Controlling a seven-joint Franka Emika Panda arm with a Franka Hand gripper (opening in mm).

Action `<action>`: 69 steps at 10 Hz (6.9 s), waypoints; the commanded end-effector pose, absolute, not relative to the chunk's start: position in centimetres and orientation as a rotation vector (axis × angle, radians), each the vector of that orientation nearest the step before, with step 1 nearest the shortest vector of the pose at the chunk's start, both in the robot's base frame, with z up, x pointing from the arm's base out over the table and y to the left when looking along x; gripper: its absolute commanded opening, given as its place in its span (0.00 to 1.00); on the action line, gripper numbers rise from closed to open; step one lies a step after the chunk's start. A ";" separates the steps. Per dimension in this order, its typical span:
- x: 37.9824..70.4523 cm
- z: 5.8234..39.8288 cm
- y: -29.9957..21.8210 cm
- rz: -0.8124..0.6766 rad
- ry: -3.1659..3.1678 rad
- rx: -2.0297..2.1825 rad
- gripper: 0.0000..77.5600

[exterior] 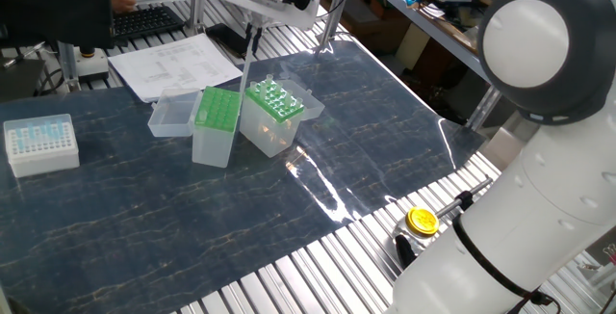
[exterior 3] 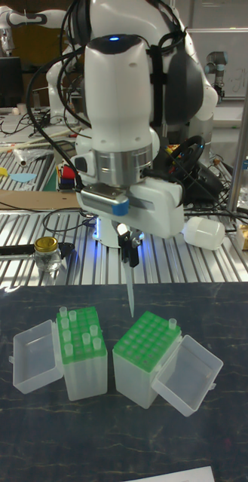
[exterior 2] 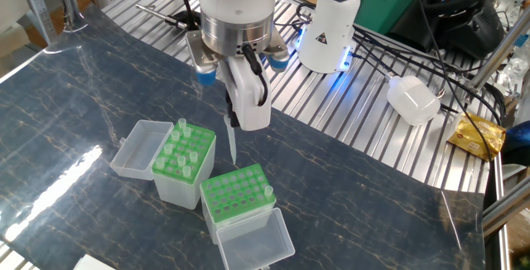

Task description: Transfer all large pipette tips from one holder to another

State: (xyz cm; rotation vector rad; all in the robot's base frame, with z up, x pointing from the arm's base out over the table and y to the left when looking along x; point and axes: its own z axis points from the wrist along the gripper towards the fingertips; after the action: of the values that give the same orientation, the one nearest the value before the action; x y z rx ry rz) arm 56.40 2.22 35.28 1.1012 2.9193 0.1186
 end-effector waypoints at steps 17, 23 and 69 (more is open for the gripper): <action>58.3 34.7 6.9 0.188 2.910 1.062 0.02; 58.4 34.5 7.2 0.196 2.903 1.073 0.02; 58.5 33.2 8.3 0.144 2.875 1.114 0.02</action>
State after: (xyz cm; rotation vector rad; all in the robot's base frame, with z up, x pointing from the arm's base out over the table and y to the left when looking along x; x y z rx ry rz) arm 58.39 8.31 33.08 1.1164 2.8768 0.1419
